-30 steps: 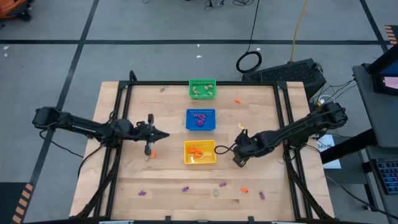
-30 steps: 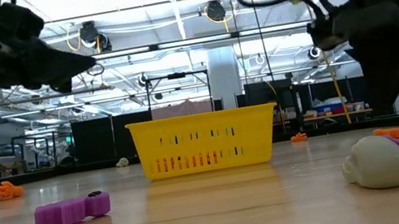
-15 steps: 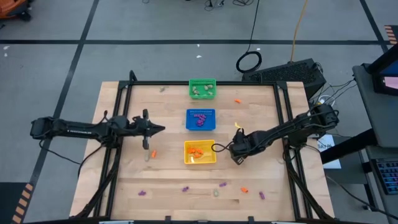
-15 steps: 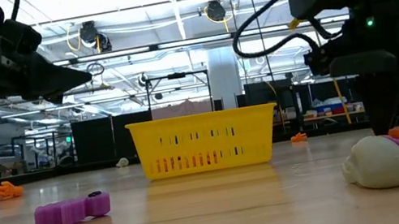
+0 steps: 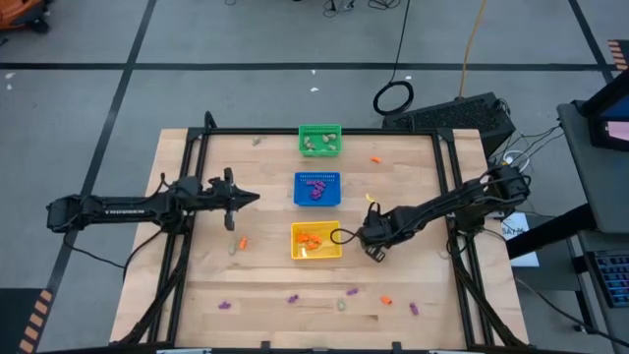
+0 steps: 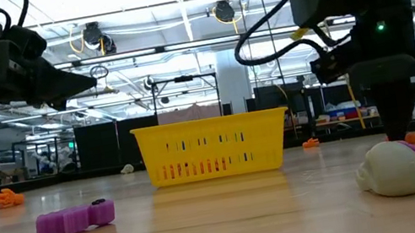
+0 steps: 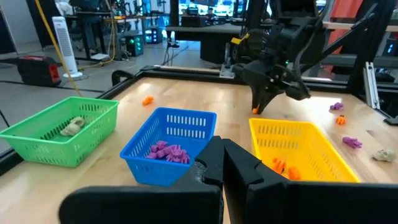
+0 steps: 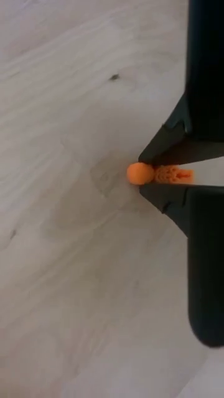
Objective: Sort Halloween decoration
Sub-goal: Put the orange skeleton toy into the yellow bin
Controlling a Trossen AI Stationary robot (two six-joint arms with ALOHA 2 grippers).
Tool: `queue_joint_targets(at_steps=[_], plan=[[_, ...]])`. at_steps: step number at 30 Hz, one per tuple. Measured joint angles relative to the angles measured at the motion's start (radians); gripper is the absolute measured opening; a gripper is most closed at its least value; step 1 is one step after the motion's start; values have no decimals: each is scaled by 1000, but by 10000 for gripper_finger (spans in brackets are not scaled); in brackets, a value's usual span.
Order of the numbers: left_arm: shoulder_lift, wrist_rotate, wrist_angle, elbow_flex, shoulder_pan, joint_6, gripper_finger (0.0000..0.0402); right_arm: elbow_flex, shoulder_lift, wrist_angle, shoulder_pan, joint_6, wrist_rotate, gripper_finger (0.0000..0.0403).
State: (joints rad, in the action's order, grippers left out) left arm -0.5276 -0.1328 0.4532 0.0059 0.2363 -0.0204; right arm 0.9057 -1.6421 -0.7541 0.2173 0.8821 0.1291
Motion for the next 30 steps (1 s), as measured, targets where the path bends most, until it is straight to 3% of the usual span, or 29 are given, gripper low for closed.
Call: queue_joint_targets(at_steps=[11,16,30], plan=[[0,6,-1,0,0,1,1,280,0,5,30,-176,6,11],[0,7,-2,-1,0,0,1,384,-14,109,39,-270,27,11],[-1,10,-51,-2,-1,1,1,607,-327,144,-21,-525,-3,11]])
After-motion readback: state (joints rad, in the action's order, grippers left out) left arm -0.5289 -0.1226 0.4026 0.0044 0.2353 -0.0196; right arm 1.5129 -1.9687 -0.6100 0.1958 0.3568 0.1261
